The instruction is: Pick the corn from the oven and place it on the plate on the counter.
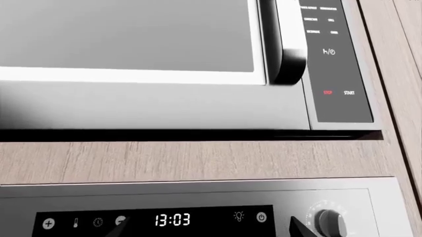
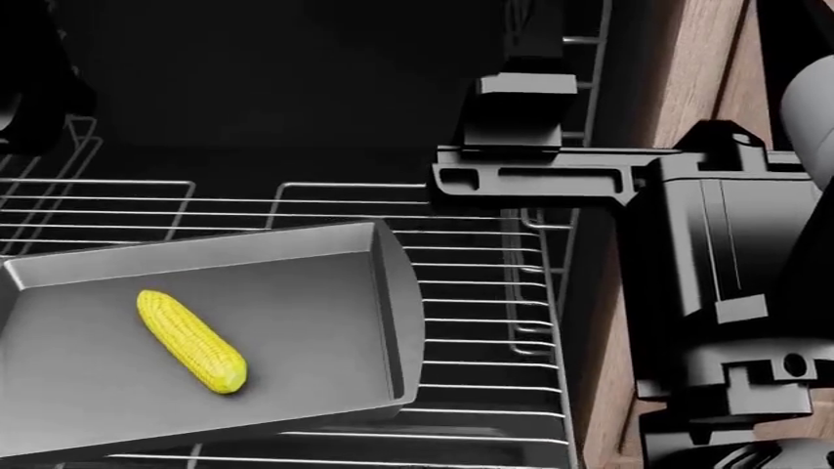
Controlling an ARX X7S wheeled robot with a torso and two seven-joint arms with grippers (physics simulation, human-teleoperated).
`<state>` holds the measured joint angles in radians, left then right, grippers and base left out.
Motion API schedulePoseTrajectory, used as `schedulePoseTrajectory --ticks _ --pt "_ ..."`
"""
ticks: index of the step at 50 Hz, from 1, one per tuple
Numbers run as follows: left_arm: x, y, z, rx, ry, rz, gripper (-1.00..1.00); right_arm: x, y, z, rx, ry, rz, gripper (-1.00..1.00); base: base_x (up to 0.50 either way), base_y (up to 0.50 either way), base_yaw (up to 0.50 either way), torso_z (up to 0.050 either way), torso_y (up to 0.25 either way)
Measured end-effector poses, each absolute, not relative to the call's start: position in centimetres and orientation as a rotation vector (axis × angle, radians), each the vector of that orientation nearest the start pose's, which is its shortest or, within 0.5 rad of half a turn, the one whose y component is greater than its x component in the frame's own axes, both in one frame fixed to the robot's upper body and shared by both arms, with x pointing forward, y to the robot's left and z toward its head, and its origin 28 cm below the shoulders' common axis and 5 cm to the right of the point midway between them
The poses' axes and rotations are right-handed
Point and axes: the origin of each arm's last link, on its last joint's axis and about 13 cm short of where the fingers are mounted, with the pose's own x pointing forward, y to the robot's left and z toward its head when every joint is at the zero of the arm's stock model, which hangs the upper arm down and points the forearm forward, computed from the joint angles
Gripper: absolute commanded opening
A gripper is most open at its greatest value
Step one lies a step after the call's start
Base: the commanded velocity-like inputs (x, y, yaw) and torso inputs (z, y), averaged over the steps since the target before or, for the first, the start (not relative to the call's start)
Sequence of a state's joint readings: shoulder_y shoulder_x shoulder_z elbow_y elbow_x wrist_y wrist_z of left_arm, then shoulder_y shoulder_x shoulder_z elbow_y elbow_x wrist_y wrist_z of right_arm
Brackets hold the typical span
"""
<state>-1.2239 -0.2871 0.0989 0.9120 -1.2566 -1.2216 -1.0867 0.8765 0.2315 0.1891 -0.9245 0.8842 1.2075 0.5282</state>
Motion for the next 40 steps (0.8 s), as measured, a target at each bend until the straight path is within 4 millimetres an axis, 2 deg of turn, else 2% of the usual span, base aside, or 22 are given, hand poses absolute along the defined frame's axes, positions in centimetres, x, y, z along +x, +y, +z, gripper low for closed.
schedulePoseTrajectory --ticks 12,18,29,40 --pt "18.0 17.0 33.3 -0.011 -0.681 -0.095 1.00 21.0 -10.7 30.4 0.083 -0.530 0.118 1.00 0.00 0.00 0.00 0.000 0.000" --pt "17.7 17.0 33.5 -0.020 -0.690 -0.095 1.00 22.0 -11.4 32.4 0.094 -0.452 0.145 1.00 0.00 0.00 0.00 0.000 0.000" --pt "17.0 17.0 33.8 -0.041 -0.719 -0.096 1.00 23.9 -12.2 37.3 0.068 -0.305 0.249 1.00 0.00 0.00 0.00 0.000 0.000" --pt "16.6 17.1 33.7 -0.058 -0.734 -0.089 1.00 23.7 -10.9 39.2 -0.009 -0.114 0.399 1.00 0.00 0.00 0.00 0.000 0.000"
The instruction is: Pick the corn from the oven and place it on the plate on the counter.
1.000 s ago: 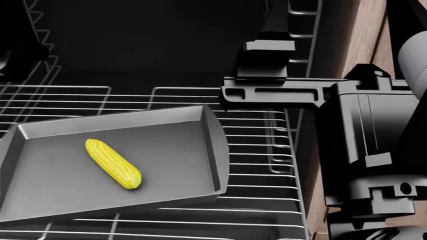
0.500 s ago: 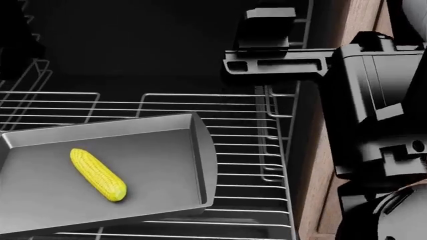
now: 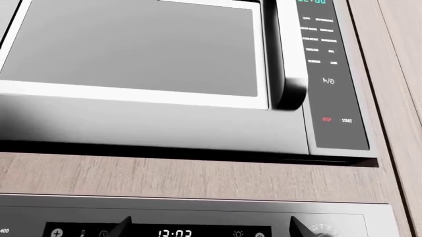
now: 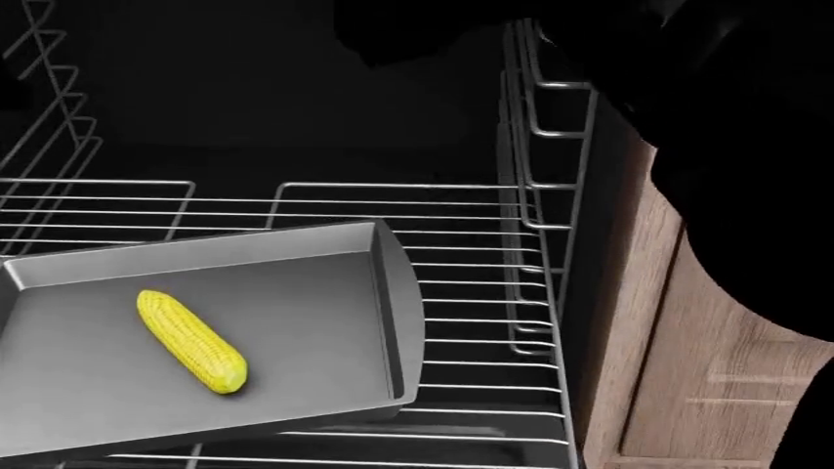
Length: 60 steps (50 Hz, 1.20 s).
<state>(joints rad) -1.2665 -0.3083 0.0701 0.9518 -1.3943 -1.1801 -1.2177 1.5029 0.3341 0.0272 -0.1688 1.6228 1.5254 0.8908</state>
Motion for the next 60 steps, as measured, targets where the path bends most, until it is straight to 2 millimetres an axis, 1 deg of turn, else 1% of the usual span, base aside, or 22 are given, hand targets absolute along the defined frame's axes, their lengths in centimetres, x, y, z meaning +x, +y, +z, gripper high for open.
schedulePoseTrajectory --ticks 5,9,15,20,33,46,52,60 --pt "16.5 17.1 33.6 -0.062 -0.739 -0.086 1.00 23.5 -10.6 39.6 -0.054 -0.024 0.441 1.00 0.00 0.00 0.00 0.000 0.000" --pt "16.4 17.0 33.6 -0.063 -0.740 -0.085 1.00 23.8 -10.5 40.2 -0.069 0.025 0.465 1.00 0.00 0.00 0.00 0.000 0.000" --pt "16.4 17.1 33.7 -0.061 -0.743 -0.082 1.00 25.3 -9.9 41.2 -0.078 0.066 0.494 1.00 0.00 0.00 0.00 0.000 0.000" --pt "16.3 17.1 33.7 -0.058 -0.746 -0.079 1.00 27.0 -9.3 41.1 -0.107 0.109 0.533 1.00 0.00 0.00 0.00 0.000 0.000" --pt "16.1 17.1 33.4 -0.056 -0.744 -0.075 1.00 30.4 -8.3 38.1 -0.196 0.230 0.609 1.00 0.00 0.00 0.00 0.000 0.000" --pt "15.9 17.2 33.3 -0.054 -0.743 -0.070 1.00 34.2 -7.3 35.2 -0.229 0.285 0.640 1.00 0.00 0.00 0.00 0.000 0.000" --pt "15.8 17.2 33.3 -0.052 -0.744 -0.068 1.00 34.9 -6.6 33.7 -0.240 0.306 0.664 1.00 0.00 0.00 0.00 0.000 0.000" --pt "15.8 17.2 33.3 -0.050 -0.746 -0.066 1.00 34.8 -6.1 32.4 -0.257 0.365 0.718 1.00 0.00 0.00 0.00 0.000 0.000"
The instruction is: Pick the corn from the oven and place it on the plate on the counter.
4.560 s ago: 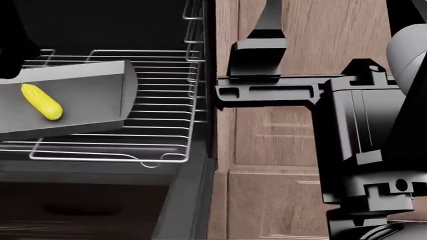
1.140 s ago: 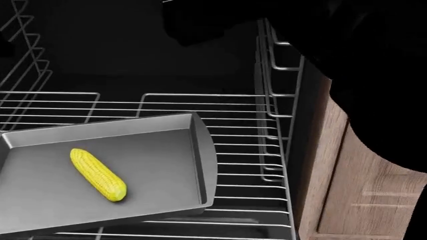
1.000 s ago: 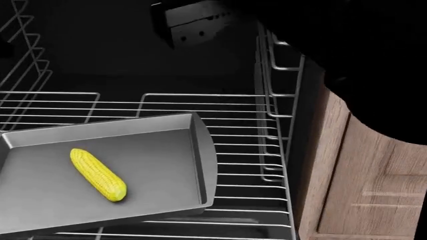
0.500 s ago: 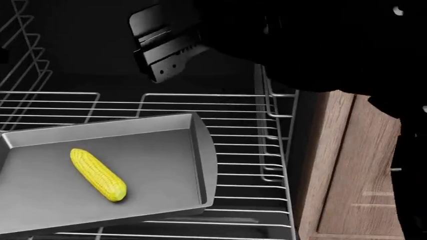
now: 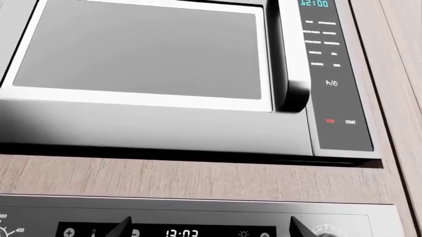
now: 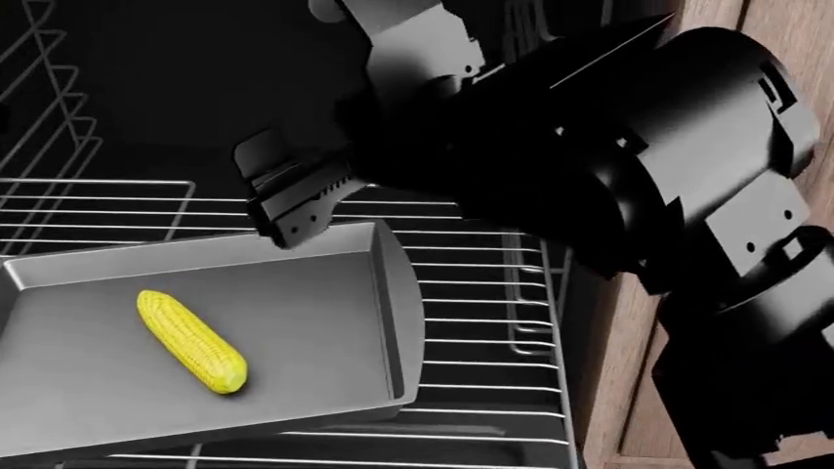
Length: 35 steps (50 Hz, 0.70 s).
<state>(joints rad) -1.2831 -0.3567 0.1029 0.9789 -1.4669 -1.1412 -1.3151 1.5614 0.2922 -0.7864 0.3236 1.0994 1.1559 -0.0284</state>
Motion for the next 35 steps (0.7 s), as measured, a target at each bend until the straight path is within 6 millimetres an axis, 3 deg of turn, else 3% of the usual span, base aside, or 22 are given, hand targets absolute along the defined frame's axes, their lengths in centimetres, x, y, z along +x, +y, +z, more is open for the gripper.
schedulePoseTrajectory --ticks 20,35 --pt "15.5 17.2 33.2 -0.049 -0.748 -0.067 1.00 35.3 -4.8 31.5 -0.238 0.443 0.785 1.00 0.00 0.00 0.00 0.000 0.000" --pt "15.5 17.5 32.9 -0.053 -0.746 -0.063 1.00 36.2 -3.1 28.2 -0.233 0.531 0.822 1.00 0.00 0.00 0.00 0.000 0.000"
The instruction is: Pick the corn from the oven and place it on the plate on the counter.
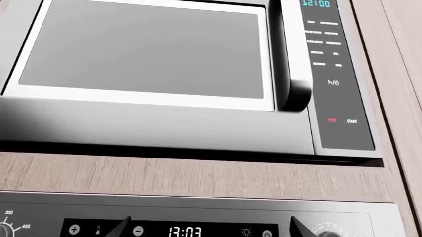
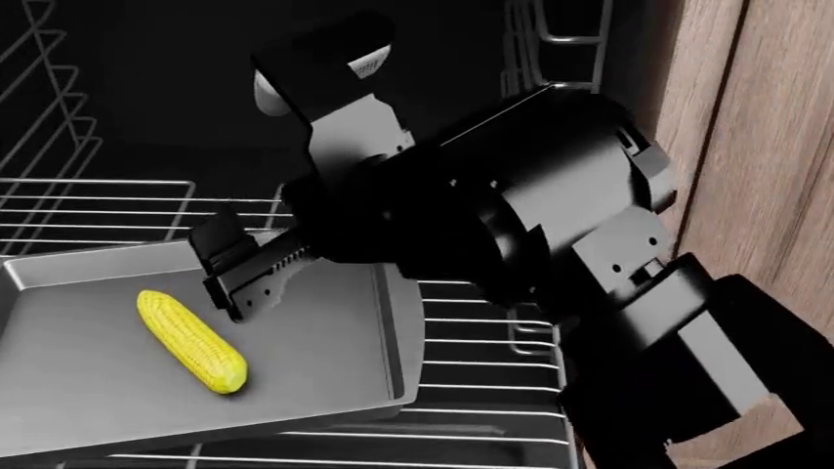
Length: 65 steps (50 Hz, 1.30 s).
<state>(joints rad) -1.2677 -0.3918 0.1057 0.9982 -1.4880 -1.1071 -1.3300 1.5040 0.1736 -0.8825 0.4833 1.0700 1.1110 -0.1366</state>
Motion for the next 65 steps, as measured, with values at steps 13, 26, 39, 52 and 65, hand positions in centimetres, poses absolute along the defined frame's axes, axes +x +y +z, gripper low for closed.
schedulePoseTrajectory --ticks 13,26,39,52,65 --pt "15.6 17.8 32.4 -0.056 -0.738 -0.057 1.00 37.1 -1.9 25.6 -0.235 0.566 0.834 1.00 0.00 0.00 0.00 0.000 0.000" --pt "15.6 17.9 32.0 -0.055 -0.734 -0.052 1.00 37.7 -0.7 23.2 -0.250 0.592 0.851 1.00 0.00 0.00 0.00 0.000 0.000" --pt "15.7 18.2 31.5 -0.055 -0.725 -0.045 1.00 38.0 0.5 21.2 -0.259 0.610 0.869 1.00 0.00 0.00 0.00 0.000 0.000" --pt "16.0 18.3 31.2 -0.056 -0.719 -0.043 1.00 38.3 0.6 19.9 -0.260 0.614 0.856 1.00 0.00 0.00 0.00 0.000 0.000" --pt "16.2 18.2 30.8 -0.058 -0.711 -0.047 1.00 38.0 1.0 19.2 -0.271 0.606 0.854 1.00 0.00 0.00 0.00 0.000 0.000"
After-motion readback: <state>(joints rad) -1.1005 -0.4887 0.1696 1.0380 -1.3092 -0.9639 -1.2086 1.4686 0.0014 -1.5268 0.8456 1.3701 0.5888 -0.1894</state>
